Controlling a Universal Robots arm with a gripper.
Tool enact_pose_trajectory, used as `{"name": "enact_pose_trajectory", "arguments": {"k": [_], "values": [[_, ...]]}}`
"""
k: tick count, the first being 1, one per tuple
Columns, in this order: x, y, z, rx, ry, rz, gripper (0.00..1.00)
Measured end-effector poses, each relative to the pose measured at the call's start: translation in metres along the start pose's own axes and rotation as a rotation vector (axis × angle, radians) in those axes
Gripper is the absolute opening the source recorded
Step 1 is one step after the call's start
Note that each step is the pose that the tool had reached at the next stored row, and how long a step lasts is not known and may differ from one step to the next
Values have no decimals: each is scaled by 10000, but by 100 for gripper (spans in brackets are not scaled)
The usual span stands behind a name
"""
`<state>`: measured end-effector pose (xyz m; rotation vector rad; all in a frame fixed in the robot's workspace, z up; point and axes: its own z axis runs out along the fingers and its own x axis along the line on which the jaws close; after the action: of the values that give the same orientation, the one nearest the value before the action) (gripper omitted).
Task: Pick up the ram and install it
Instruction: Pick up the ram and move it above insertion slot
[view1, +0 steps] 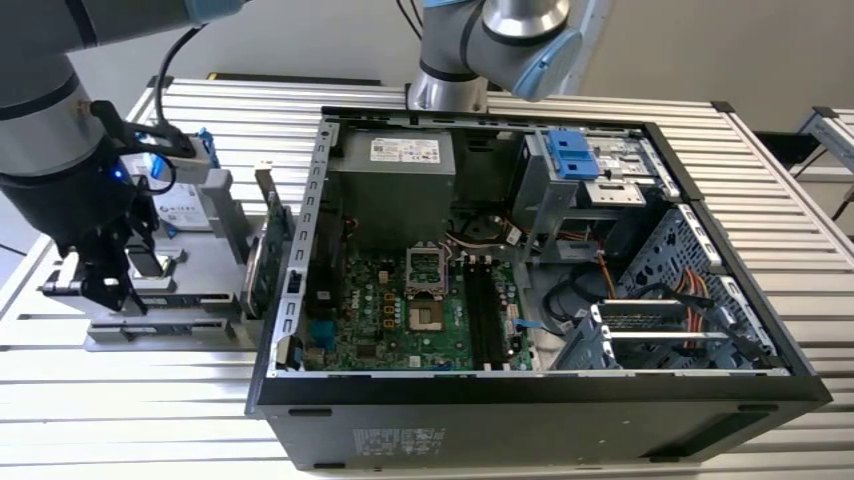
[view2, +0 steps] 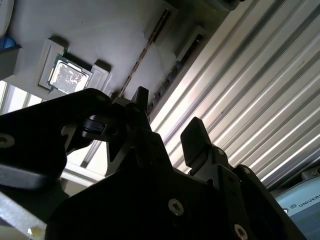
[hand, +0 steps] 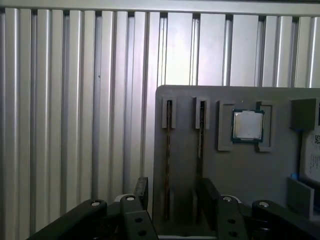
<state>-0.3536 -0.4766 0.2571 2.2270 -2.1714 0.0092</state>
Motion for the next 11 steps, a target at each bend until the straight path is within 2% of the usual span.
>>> {"name": "enact_pose_trajectory", "arguments": {"k": [11], "values": [[11, -1, 98, 1, -1, 0, 100]]}}
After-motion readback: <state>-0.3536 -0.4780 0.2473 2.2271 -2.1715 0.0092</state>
